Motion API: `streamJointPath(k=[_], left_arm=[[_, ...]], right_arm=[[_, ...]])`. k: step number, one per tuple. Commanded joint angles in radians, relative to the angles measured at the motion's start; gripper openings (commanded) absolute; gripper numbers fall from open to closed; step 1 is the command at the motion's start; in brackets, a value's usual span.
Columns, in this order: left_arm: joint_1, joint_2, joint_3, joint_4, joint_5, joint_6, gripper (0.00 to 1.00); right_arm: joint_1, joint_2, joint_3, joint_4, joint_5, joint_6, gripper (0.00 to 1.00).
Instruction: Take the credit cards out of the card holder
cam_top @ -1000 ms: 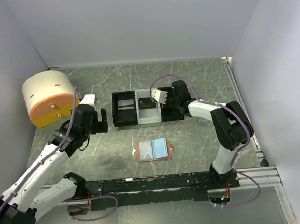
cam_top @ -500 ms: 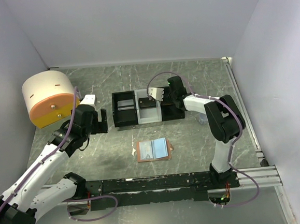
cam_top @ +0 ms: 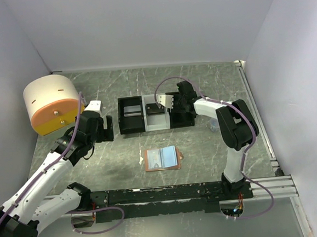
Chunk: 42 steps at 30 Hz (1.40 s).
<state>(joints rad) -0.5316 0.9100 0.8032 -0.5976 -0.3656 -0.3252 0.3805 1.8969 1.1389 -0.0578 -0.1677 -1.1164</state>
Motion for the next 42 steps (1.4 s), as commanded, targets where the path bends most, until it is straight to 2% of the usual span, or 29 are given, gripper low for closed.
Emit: streamJointPath(k=[1,5,6,7,19,24,29,31,33,34,36,37,42], left_arm=[[0.006,-0.014,0.016,-0.014,-0.019,0.005,0.98],[0.006,-0.036,-0.003,0.014,-0.006,0.016,0.98],[0.005,-0.037,-0.005,0.016,-0.003,0.017,0.98],[0.006,-0.036,-0.004,0.016,0.000,0.017,0.98],[0.006,-0.008,0.011,-0.006,0.008,0.011,0.98],[0.006,-0.013,0.009,-0.002,0.011,0.012,0.98],[0.007,-0.017,0.014,-0.007,0.002,0.009,0.99],[0.007,-0.025,0.012,-0.006,-0.002,0.010,1.00],[0.007,-0.035,0.005,0.003,-0.003,0.012,1.00],[0.007,-0.039,-0.002,0.015,-0.004,0.021,1.00],[0.007,-0.040,-0.006,0.025,-0.007,0.027,1.00],[0.008,-0.035,0.001,0.009,-0.013,0.020,1.00],[0.007,-0.034,0.001,0.001,-0.037,0.001,1.00]], right_arm=[[-0.005,-0.004,0.019,-0.049,0.021,0.000,0.41],[-0.006,-0.032,0.001,-0.059,0.007,0.008,0.42],[-0.005,-0.041,-0.003,-0.063,0.000,0.005,0.57],[-0.006,-0.048,-0.008,-0.059,-0.004,0.007,0.59],[-0.006,-0.108,-0.006,-0.060,-0.031,0.065,0.60],[-0.006,-0.248,-0.061,0.074,-0.066,0.176,0.61],[-0.005,-0.479,-0.209,0.355,-0.152,0.429,0.66],[-0.005,-0.563,-0.287,0.503,-0.087,0.599,0.80],[-0.006,-0.630,-0.344,0.591,0.015,0.799,0.98],[-0.007,-0.659,-0.368,0.614,0.084,0.910,1.00],[-0.008,-0.716,-0.384,0.572,0.193,1.127,1.00],[-0.008,-0.735,-0.375,0.517,0.228,1.184,1.00],[-0.008,-0.798,-0.291,0.199,0.257,1.327,1.00]])
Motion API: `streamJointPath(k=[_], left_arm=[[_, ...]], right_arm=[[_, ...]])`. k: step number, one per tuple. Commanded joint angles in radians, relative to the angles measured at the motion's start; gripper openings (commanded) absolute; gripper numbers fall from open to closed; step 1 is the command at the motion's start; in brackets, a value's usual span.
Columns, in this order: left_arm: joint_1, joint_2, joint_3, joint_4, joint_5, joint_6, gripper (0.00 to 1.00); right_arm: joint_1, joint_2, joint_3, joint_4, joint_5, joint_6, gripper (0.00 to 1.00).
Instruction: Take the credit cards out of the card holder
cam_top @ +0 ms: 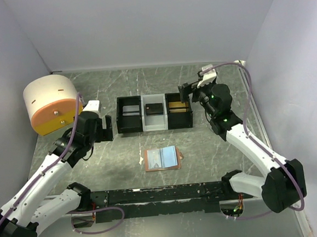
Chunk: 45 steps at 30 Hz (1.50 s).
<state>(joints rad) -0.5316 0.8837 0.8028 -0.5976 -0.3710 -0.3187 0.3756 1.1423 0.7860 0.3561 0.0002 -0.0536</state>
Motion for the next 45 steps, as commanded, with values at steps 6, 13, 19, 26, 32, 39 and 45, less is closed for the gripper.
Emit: streamJointPath(k=[6,13,19,26,32,39,45], left_arm=[[0.008,-0.006,0.009,-0.022,-0.063,-0.023,0.99],[0.008,-0.010,0.016,-0.034,-0.097,-0.023,1.00],[0.008,-0.014,0.016,-0.039,-0.106,-0.063,1.00],[0.008,-0.017,0.018,-0.048,-0.125,-0.070,1.00],[0.008,-0.028,0.016,-0.046,-0.130,-0.070,1.00],[0.008,-0.021,0.014,-0.041,-0.121,-0.064,1.00],[0.007,-0.005,0.017,-0.044,-0.115,-0.064,0.98]], right_arm=[[-0.003,-0.146,0.039,-0.365,-0.100,0.465,1.00],[0.065,-0.133,-0.017,-0.464,-0.266,0.650,0.97],[0.482,-0.043,0.047,-0.668,0.267,0.707,0.88],[0.777,0.085,0.065,-0.728,0.570,0.900,0.72],[0.839,0.207,0.080,-0.749,0.604,1.036,0.68],[0.841,0.309,0.085,-0.696,0.527,1.029,0.59],[0.841,0.406,0.143,-0.741,0.514,1.028,0.57]])
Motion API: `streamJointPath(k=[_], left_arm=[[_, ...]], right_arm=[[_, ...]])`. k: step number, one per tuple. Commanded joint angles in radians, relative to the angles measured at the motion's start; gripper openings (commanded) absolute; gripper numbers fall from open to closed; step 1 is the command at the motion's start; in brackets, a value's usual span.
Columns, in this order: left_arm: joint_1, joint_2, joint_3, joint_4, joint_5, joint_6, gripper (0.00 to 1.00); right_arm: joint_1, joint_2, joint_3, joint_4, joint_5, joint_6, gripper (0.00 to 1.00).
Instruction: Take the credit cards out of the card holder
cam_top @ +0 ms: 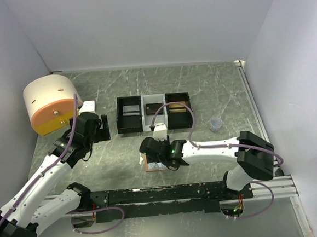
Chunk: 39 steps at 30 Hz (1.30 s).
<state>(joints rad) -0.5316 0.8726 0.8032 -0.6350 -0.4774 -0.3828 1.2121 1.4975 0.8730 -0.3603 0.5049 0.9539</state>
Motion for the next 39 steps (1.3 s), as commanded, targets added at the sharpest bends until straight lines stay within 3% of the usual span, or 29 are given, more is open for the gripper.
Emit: streamJointPath(k=[1,14,19,39], left_arm=[[0.007,0.006,0.018,-0.008,-0.008,0.000,0.98],[0.008,-0.043,0.004,0.011,0.005,0.008,1.00],[0.007,-0.026,0.008,0.002,0.002,0.007,1.00],[0.008,0.004,0.014,-0.003,0.015,0.009,0.98]], right_arm=[[0.004,0.065,0.067,-0.034,0.009,0.019,0.57],[0.003,0.231,0.171,-0.137,0.033,0.073,0.65],[0.001,0.275,0.174,-0.137,0.033,0.085,0.61],[-0.098,0.159,-0.082,0.157,-0.181,0.057,0.52]])
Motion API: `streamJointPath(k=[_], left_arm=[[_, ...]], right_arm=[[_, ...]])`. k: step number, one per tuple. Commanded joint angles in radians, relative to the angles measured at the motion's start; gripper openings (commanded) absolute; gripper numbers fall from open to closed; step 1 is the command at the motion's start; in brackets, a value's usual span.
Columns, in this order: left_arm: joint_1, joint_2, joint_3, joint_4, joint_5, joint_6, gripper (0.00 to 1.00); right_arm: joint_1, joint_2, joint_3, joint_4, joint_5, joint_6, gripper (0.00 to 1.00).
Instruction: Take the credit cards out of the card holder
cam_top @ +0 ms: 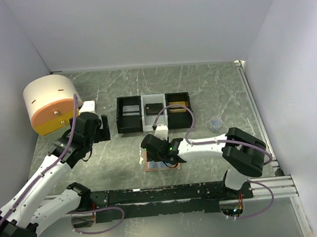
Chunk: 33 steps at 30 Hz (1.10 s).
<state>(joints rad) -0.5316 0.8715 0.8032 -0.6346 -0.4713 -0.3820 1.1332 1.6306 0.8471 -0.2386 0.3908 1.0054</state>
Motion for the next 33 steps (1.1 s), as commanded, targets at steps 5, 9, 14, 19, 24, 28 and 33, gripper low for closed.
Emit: streamJointPath(k=[5,9,14,19,24,28,33], left_arm=[[0.007,0.006,0.013,-0.002,0.013,0.009,0.98],[0.007,0.002,0.007,0.012,0.052,0.020,0.97],[0.007,0.009,0.004,0.024,0.078,0.020,0.96],[0.008,0.020,0.014,0.009,0.073,0.021,0.96],[0.007,0.015,0.012,0.011,0.074,0.020,0.96],[0.007,0.014,0.013,0.010,0.071,0.020,0.95],[0.008,0.016,0.013,0.009,0.071,0.020,0.95]], right_arm=[[-0.028,0.000,-0.090,0.070,-0.091,0.005,0.49],[-0.050,-0.041,-0.140,0.124,-0.126,0.009,0.49],[-0.049,-0.026,-0.081,0.036,-0.085,-0.022,0.63],[-0.014,0.049,0.026,-0.147,0.041,-0.011,0.67],[0.004,0.120,0.091,-0.236,0.089,0.007,0.67],[0.012,0.138,0.092,-0.220,0.079,0.006,0.62],[0.007,0.079,0.001,-0.049,-0.033,-0.009,0.55]])
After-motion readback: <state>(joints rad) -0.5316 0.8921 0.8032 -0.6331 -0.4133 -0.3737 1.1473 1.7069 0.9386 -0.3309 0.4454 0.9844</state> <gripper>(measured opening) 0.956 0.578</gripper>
